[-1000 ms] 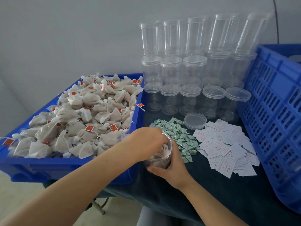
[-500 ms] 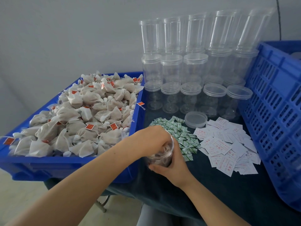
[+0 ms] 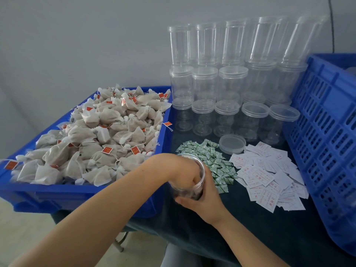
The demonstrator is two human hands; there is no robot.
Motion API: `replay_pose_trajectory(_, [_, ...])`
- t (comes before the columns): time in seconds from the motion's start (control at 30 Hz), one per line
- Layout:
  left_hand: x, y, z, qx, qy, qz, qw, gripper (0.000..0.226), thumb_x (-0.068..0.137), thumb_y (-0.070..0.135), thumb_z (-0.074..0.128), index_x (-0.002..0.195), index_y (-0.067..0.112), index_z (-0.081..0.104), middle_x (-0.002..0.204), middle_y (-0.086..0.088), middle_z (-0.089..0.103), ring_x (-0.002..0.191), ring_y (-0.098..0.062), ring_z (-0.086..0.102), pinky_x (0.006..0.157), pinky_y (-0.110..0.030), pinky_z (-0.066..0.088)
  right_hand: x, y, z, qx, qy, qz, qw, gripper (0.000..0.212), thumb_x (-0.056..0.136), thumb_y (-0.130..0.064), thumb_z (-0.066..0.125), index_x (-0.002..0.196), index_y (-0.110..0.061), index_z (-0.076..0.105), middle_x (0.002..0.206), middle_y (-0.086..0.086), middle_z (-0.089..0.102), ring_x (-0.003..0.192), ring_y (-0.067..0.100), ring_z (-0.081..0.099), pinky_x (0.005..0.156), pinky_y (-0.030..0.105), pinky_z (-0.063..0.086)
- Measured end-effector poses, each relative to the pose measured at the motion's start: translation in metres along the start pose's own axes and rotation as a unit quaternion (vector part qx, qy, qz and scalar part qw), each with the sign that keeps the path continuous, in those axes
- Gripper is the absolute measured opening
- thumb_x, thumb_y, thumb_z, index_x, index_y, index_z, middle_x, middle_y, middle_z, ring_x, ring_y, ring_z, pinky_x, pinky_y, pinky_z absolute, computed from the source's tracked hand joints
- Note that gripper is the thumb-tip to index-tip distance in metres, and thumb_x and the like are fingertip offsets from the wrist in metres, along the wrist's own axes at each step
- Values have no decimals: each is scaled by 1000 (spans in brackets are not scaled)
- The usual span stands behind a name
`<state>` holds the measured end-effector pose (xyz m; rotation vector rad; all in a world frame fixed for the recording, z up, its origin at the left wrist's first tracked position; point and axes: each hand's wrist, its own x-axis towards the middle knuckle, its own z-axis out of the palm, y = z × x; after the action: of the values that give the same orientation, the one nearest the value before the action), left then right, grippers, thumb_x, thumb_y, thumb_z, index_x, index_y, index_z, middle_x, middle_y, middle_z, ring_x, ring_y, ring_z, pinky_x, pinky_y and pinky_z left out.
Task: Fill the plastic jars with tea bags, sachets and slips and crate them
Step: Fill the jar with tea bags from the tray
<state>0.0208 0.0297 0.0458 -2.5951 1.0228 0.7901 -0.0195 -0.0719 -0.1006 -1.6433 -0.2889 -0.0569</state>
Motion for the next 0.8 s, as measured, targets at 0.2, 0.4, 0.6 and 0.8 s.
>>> replay_pose_trajectory(0.2, [-46,-40,-21,-225,266,1,937,13,95,26,53,99,25,66,86,17,64,72,7,64,65,-6,47,0,-2,-1,-1,0,-14,1000,103,57,-36,91,143,-38,35,144,0,45,131,8,50,106,26,47])
replay_pose_trajectory(0.4, [-58,-101,-10,-160,412,-158,883,16,92,22,59,106,20,66,99,9,65,81,-1,57,74,-14,42,-2,-1,-1,-3,-1,-6,1000,100,55,-43,90,139,-46,35,143,-11,43,131,1,47,103,17,44])
replay_pose_trajectory(0.6, [-44,-128,18,-135,392,-254,874,40,91,17,58,131,19,53,132,-4,54,117,-20,52,96,-34,43,-9,2,-8,7,-17,-5,1000,101,55,-38,92,139,-43,36,140,-13,47,132,-1,47,100,14,45])
replay_pose_trajectory(0.8, [-28,-142,33,-137,351,-265,888,51,91,6,53,139,19,45,141,-6,46,125,-24,46,100,-36,40,-19,-4,-30,-8,-49,7,999,92,59,-40,90,125,-74,36,126,-36,52,127,-12,46,95,3,39])
